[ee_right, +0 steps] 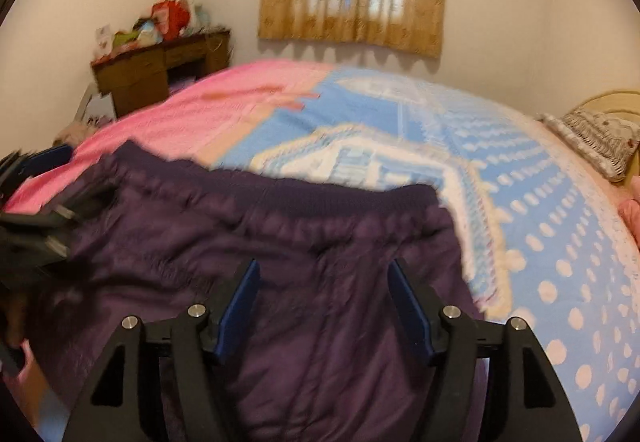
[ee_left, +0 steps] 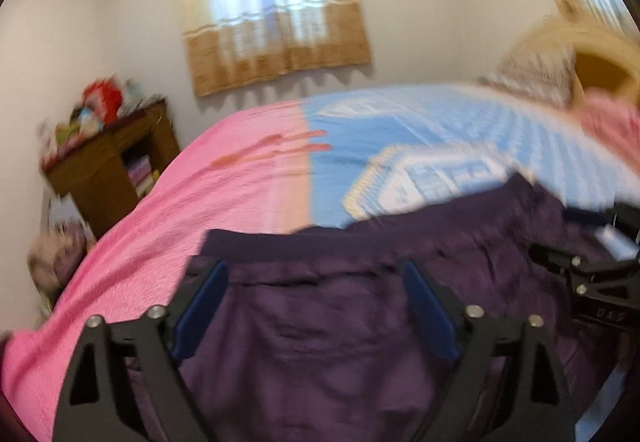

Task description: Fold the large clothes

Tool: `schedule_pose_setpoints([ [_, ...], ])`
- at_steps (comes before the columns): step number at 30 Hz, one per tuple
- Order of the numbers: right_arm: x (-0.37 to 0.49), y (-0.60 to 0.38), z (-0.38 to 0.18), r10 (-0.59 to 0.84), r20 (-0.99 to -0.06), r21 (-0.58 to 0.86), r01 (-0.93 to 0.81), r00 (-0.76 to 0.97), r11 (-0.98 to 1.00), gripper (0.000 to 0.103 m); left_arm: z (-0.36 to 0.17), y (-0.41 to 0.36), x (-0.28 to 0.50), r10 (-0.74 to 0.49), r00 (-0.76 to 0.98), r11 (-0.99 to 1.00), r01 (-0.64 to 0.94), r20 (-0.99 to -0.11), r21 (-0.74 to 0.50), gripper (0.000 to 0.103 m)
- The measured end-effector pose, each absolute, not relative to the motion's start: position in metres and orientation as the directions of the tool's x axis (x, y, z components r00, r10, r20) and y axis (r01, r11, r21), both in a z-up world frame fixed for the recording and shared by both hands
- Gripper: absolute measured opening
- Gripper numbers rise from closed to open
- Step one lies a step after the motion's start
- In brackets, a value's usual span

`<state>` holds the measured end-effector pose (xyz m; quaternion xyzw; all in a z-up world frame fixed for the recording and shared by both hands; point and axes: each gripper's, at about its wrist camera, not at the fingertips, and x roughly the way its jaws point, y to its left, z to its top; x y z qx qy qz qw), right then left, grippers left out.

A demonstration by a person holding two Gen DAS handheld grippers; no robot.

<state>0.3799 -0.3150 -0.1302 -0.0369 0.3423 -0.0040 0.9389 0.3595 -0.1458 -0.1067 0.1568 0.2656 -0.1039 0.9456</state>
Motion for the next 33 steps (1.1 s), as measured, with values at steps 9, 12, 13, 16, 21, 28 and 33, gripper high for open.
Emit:
schedule_pose_setpoints([
  [9,0.399,-0.327,-0.165,-0.015,-0.714,-0.035,-0.014,0.700,0.999,0.076,-0.151,-0.161,0.389,-0.006,0.777,0.941,0.218,-0.630,0.261,0.103],
  [12,0.403,-0.328,-0.168,-0.018,-0.722,-0.039,-0.015,0.692,0.999,0.077,-0.154,-0.159,0.390,0.000,0.776,0.940,0.215,-0.631,0.265,0.103],
  [13,0.402,-0.327,-0.169,-0.018,-0.724,-0.040,-0.016,0.690,0.999,0.077,-0.154,-0.159,0.389,0.000,0.775,0.940,0.215,-0.632,0.263,0.103],
  [16,0.401,-0.322,-0.171,-0.018,-0.731,-0.041,-0.017,0.683,0.999,0.078,-0.155,-0.158,0.389,-0.002,0.772,0.942,0.216,-0.636,0.258,0.103],
  [21,0.401,-0.322,-0.171,-0.020,-0.732,-0.045,-0.018,0.681,0.999,0.078,-0.153,-0.155,0.386,-0.003,0.775,0.942,0.214,-0.632,0.257,0.103],
  [28,0.400,-0.319,-0.172,-0.022,-0.729,-0.047,-0.018,0.684,0.999,0.079,-0.153,-0.156,0.386,-0.002,0.776,0.942,0.213,-0.631,0.259,0.103],
  [33,0.399,-0.320,-0.173,-0.020,-0.731,-0.043,-0.017,0.682,0.999,0.079,-0.153,-0.156,0.385,-0.003,0.775,0.943,0.213,-0.632,0.257,0.103],
])
